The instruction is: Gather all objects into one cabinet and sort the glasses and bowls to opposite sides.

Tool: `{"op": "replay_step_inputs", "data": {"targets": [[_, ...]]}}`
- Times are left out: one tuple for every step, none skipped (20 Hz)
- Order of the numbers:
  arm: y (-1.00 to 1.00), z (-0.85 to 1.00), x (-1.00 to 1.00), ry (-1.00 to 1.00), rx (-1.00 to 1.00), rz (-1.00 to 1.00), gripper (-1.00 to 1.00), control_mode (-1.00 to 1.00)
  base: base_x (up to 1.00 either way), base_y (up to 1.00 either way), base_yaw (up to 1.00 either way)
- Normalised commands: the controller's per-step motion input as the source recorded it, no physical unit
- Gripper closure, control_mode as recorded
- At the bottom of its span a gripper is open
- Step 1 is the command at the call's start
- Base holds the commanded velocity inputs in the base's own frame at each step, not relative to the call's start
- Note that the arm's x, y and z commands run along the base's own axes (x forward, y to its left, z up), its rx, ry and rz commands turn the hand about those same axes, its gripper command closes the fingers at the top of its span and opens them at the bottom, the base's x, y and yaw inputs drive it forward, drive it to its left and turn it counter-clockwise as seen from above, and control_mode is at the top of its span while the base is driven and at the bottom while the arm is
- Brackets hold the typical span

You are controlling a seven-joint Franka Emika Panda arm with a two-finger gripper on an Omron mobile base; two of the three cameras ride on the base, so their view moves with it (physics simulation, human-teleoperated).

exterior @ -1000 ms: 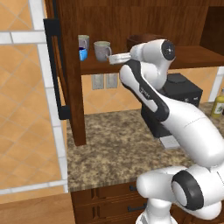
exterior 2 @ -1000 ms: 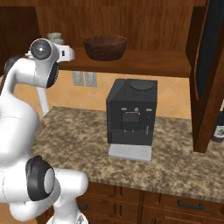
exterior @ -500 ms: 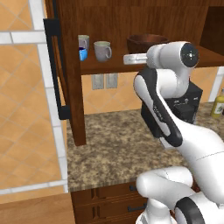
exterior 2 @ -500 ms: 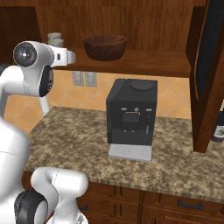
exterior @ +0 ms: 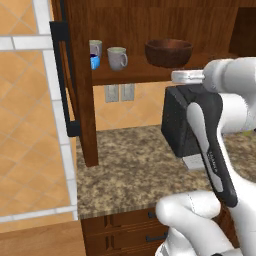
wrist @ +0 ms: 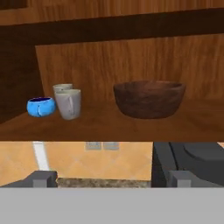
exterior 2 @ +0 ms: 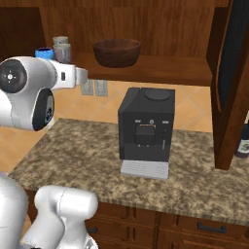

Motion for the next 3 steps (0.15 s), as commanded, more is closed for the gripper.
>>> {"op": "replay_step_inputs", "data": {"targets": [[0.0,0.03,-1.0,0.0,0.0,-0.05,-1.0,-1.0,0.0,0.0,0.0],[0.0,0.06,-1.0,0.0,0.0,-0.04,-1.0,-1.0,0.0,0.0,0.0],[0.0,0.07,-1.0,0.0,0.0,-0.03,-1.0,-1.0,0.0,0.0,0.0]]}}
